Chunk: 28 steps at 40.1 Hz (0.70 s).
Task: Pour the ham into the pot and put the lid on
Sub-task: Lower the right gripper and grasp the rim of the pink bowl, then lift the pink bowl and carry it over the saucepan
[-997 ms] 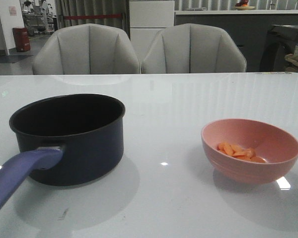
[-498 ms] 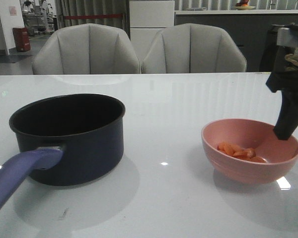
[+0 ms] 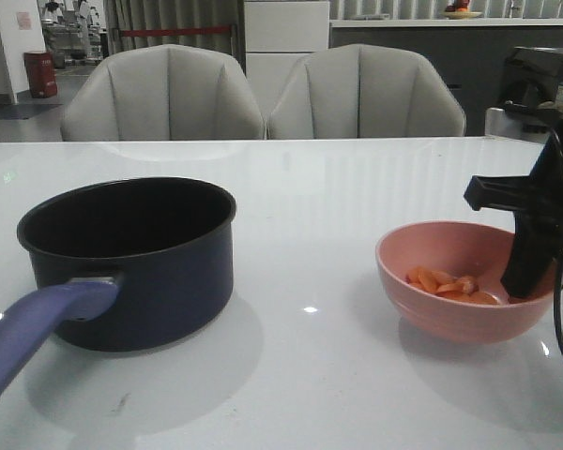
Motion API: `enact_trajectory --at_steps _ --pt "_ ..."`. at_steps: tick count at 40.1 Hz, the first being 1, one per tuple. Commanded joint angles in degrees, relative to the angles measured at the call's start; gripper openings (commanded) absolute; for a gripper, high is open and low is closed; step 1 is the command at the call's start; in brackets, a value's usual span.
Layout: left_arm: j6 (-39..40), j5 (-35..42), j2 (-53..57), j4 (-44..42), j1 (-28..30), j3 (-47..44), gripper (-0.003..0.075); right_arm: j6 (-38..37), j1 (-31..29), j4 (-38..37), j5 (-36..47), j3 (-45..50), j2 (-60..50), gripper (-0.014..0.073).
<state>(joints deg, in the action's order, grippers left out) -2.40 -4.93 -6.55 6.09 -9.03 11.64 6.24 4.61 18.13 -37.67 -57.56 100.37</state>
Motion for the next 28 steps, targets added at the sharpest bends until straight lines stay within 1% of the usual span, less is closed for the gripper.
enact_trajectory --at_steps 1,7,11,15,19,28 --pt "0.02 3.94 -1.15 0.14 -0.42 1.61 0.0498 1.87 -0.07 0.28 0.32 -2.15 -3.15 0.0133" --pt "0.02 3.94 -1.15 0.14 -0.42 1.61 0.0498 3.85 0.05 2.35 0.28 -3.44 -7.36 0.0133" --pt "0.02 3.94 -1.15 0.24 -0.42 1.61 0.0499 8.01 1.9 2.59 2.3 -3.77 -11.88 0.0133" --pt "0.02 3.94 -1.15 0.24 -0.42 1.61 0.0498 11.89 5.97 2.59 8.76 -3.77 -16.79 0.0133" --pt "0.02 3.86 -1.15 0.24 -0.42 1.61 0.0498 12.99 10.81 2.54 15.67 -3.77 -20.14 0.0133" --pt "0.02 3.36 -1.15 0.24 -0.42 1.61 0.0498 13.11 19.95 2.47 29.29 -3.77 -20.22 0.0133"
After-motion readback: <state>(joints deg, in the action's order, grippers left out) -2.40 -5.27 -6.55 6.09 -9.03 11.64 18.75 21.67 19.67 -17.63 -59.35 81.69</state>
